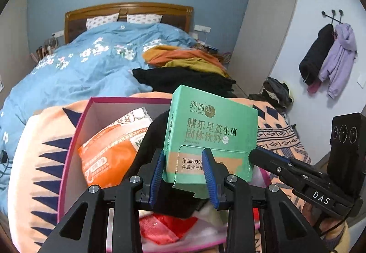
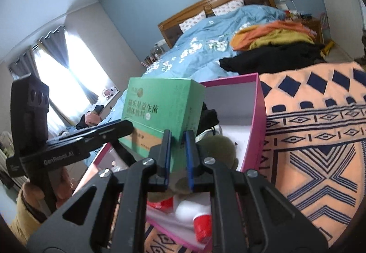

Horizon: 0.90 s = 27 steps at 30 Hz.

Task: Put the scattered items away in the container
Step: 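Carry the mint-green box in both grippers over the magenta box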

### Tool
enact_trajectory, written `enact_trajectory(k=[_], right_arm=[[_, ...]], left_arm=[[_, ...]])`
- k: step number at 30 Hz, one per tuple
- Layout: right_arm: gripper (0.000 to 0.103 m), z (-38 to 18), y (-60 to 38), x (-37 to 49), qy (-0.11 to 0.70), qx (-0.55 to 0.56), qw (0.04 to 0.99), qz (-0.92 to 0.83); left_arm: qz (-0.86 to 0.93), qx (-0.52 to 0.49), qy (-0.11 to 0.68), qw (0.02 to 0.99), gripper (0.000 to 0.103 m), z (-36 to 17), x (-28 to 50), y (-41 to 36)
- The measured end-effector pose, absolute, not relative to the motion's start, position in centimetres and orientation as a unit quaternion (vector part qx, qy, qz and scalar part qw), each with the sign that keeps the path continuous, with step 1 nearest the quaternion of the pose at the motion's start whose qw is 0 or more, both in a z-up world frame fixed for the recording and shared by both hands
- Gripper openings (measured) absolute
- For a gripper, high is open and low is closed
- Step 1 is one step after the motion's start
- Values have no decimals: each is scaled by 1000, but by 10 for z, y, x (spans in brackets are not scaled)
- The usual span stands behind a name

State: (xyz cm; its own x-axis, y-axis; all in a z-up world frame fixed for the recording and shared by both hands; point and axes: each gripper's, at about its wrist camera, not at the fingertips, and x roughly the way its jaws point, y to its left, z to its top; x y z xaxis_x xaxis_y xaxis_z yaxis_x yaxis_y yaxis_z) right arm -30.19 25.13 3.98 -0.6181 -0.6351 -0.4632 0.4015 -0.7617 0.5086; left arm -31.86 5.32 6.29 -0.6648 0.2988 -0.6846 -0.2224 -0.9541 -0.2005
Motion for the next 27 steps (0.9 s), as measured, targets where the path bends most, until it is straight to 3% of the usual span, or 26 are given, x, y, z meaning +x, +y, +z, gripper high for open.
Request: enact_trajectory(k=[27], right_arm=[[13,24,266,-343,-206,360,227,-881]], left_arm=[[895,-415,-83,143,29,49,-359,64]])
